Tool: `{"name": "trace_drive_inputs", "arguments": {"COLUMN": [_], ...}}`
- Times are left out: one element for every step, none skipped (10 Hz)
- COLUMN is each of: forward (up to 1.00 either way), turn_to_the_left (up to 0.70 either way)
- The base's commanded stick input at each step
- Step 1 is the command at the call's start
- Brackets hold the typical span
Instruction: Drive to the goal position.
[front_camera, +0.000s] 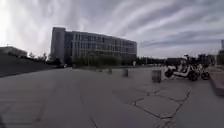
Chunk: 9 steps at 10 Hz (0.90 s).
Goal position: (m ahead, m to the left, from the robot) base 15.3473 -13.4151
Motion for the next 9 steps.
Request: {"name": "trace_drive_inputs", "arguments": {"forward": [0.85,0.85,0.85,0.85,0.85,0.85,0.85,0.85,0.85], "turn_to_the_left": [0.0,0.0,0.0,0.0,0.0,0.0,-0.22,-0.34,-0.14]}}
